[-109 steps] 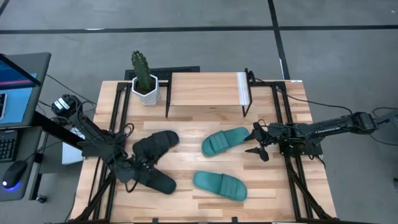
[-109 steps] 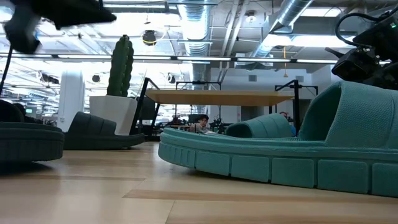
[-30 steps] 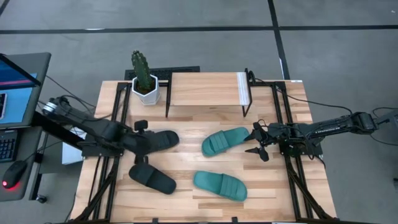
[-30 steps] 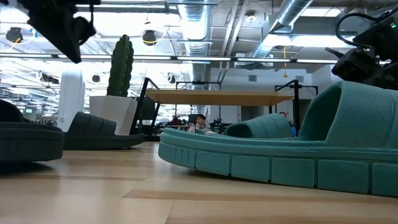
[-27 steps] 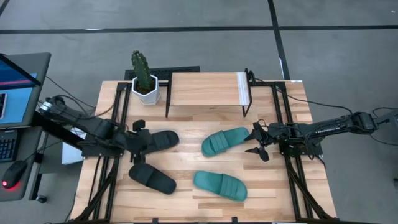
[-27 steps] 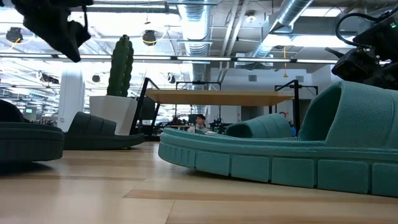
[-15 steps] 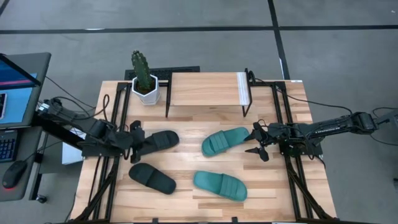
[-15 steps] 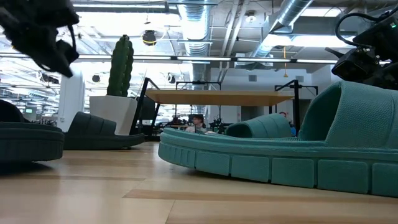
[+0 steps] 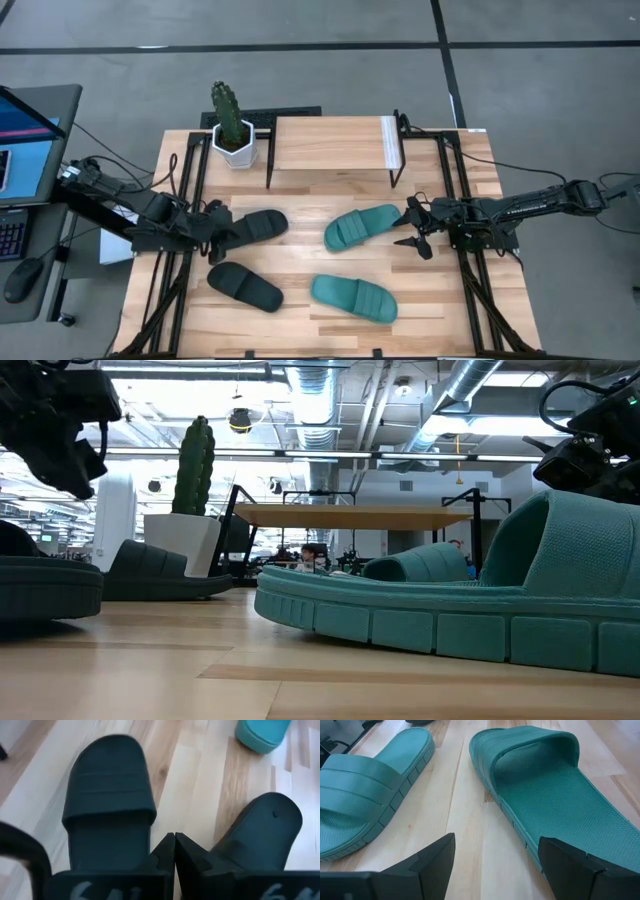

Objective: Pick and place slides into the shelf
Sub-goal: Put the top black slide on the shelf

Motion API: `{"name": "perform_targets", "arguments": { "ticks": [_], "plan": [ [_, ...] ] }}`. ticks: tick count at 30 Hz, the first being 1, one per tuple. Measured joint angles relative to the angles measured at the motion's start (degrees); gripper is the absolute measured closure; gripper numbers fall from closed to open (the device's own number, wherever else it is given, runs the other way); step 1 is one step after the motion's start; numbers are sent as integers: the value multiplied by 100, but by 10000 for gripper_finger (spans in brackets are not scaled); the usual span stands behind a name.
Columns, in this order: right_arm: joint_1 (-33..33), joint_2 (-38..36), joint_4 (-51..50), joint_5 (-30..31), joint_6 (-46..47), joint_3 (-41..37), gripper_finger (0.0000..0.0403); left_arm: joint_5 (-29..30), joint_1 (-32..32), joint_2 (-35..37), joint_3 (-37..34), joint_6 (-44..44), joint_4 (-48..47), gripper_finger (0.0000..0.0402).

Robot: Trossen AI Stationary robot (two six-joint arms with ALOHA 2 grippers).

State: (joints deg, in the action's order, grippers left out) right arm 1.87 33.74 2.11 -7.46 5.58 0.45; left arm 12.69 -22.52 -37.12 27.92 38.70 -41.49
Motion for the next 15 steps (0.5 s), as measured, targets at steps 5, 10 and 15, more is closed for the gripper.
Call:
{"name": "perform_targets", "arguments": {
  "ticks": [5,10,15],
  "plan": [
    [-2,-2,0,1,0,-1,133,117,0,-17,0,221,-16,389],
    [-1,0,0,1,0,0,133,492,0,-46,-9,73,-5,355],
    [-1,0,0,2,0,-1,133,808,2,-46,-213,20,-27,315]
  ]
}}
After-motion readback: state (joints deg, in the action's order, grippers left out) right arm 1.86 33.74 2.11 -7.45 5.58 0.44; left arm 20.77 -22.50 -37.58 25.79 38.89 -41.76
